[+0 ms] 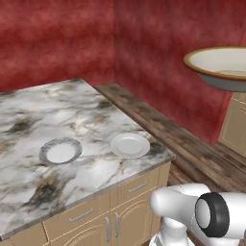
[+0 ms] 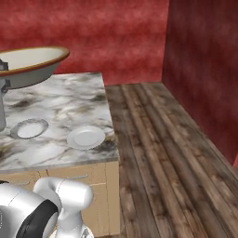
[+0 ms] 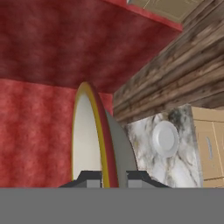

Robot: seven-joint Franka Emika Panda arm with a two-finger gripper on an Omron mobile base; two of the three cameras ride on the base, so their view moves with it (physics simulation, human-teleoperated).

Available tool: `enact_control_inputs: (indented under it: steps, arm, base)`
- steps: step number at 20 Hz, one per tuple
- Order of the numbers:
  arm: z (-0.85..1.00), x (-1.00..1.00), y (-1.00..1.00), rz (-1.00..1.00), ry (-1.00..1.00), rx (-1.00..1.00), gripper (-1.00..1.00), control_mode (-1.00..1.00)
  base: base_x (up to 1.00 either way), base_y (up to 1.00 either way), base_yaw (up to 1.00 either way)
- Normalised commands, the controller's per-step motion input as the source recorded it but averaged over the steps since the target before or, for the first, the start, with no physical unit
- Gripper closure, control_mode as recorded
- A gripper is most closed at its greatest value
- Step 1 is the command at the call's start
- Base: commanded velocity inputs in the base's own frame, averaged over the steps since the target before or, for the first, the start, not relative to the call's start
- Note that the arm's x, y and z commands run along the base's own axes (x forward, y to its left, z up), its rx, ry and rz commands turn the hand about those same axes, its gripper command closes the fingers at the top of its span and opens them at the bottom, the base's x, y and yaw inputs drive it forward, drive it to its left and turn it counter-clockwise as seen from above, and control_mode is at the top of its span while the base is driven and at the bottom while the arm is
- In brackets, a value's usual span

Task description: Move the bowls from the cabinet to the plates on the dining table.

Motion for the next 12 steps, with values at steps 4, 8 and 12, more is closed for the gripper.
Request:
enact_control_inputs:
  steps: [4, 8, 12]
  arm:
    - [0.00, 0.00, 0.00, 0.00, 0.00, 0.00, 1.00, 1.00]
    - [0.00, 0.00, 0.00, 0.00, 0.00, 0.00, 1.00, 1.00]
    - [0.00, 0.00, 0.00, 0.00, 0.00, 0.00, 1.00, 1.00]
  base:
    - [0.30, 0.50, 0.00]
    - [0.46, 0.40, 0.00]
    - [0.55, 0.34, 0.00]
